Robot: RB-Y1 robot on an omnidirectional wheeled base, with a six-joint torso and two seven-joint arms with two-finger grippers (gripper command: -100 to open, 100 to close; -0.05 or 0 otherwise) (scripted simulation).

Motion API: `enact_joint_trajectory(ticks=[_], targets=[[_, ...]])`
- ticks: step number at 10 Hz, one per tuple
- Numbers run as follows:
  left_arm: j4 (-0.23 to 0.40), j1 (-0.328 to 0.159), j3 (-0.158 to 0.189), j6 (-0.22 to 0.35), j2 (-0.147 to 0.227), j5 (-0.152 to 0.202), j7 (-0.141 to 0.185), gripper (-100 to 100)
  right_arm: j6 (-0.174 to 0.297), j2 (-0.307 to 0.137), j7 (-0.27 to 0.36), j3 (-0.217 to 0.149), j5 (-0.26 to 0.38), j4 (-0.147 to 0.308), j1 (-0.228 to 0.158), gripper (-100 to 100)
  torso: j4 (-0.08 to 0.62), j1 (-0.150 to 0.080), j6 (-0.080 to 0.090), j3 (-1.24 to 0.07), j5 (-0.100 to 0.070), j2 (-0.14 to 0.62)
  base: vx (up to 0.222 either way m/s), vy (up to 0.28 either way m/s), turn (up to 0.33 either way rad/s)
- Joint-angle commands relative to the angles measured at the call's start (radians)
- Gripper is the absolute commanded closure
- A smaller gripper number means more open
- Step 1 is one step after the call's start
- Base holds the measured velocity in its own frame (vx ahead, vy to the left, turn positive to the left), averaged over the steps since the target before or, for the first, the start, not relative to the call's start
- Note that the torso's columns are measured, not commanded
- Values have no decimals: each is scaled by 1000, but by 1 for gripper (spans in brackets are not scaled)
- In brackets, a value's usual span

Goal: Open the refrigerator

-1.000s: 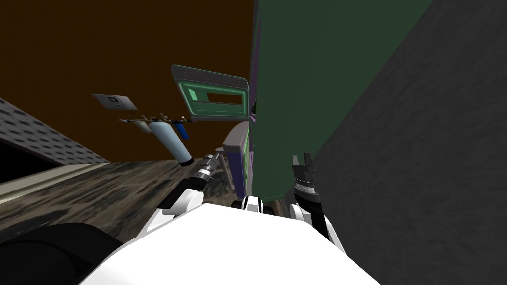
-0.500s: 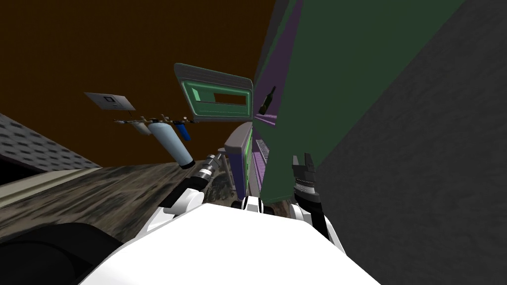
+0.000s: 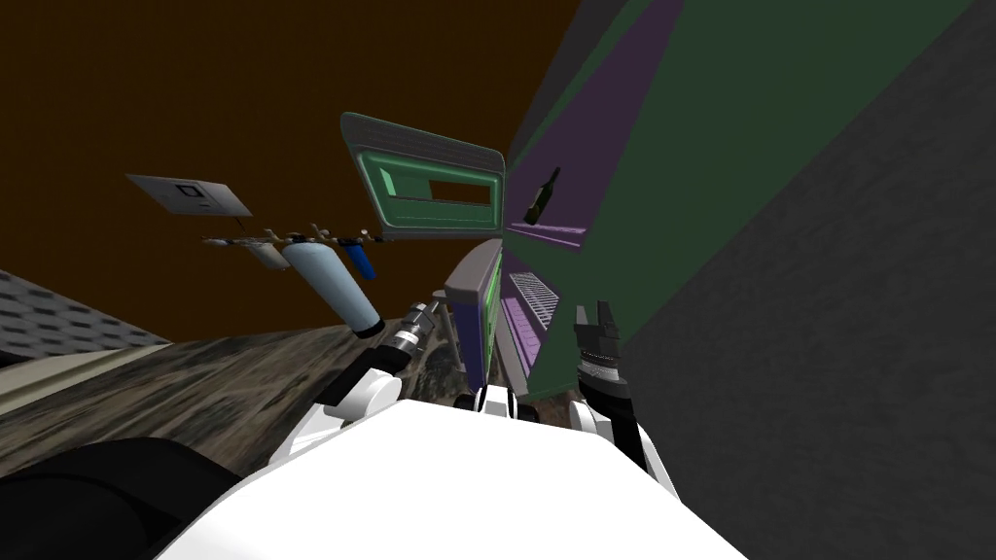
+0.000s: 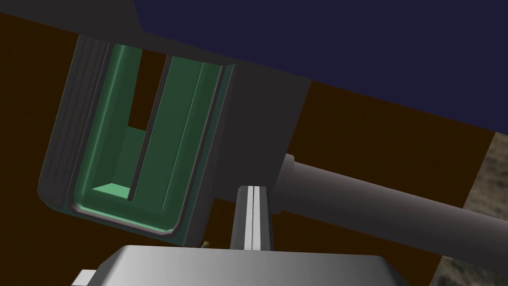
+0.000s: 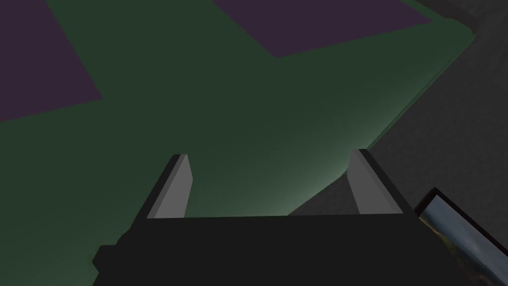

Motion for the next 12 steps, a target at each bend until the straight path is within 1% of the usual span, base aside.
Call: enact_joint_trajectory(ticks=[1, 2, 3, 4, 5, 6, 7, 9, 10, 11, 12], targets=[[-1, -9, -16, -4, 28, 12, 4, 100, 0, 0, 0, 0, 0, 0, 0, 0, 0, 1, -1, 1, 0, 1, -25, 301, -113], [-1, -9, -16, -4, 28, 12, 4, 100, 0, 0, 0, 0, 0, 0, 0, 0, 0, 0, 0, 2, 1, 4, -49, 264, -80], [0, -9, -14, -4, 25, 11, 3, 100, 0, 0, 0, 0, 0, 0, 0, 0, 1, -2, -3, 5, 0, 7, -21, 113, -15], [-12, 3, -6, 12, 15, 14, 10, -100, 0, 0, 0, 0, 0, 0, 0, 0, 1, -8, -4, 6, -1, 8, 62, -55, 57], [-15, 6, -4, 16, 12, 15, 11, -100, 0, 1, 0, 1, 0, 0, 0, 0, 0, -13, -4, 4, -3, 5, 84, -109, 71], [-11, 1, -5, 13, 14, 13, 9, -100, 0, 1, 0, 1, 0, 0, 0, 0, 0, -9, -4, 4, -2, 6, 25, -44, 51], [41, -46, 25, -22, 16, 33, -35, -100, 0, 1, 0, 1, 0, 0, 0, 0, 2, -2, -1, 6, 0, 9, -125, 7, -185], [100, -110, 25, -22, 16, 33, -35, -100, 0, 1, 0, 0, 0, 0, 0, 0, 4, 7, -4, 12, 3, 18, -137, 42, -26], [135, -140, 25, -22, 16, 33, -35, -100, 0, 0, 0, 0, 0, 0, 0, 0, 2, 5, -5, 8, 3, 11, -31, 23, 15], [162, -140, 25, -22, 16, 33, -35, -100, 0, 0, 0, 0, 0, 0, 0, 0, 0, 2, -4, 4, 1, 4, 6, 9, 9], [197, -186, 53, -59, 18, 53, -79, -100, 0, 1, 0, 0, 0, 0, 0, 0, -2, 1, -3, 1, 2, 1, -114, 29, -131]])
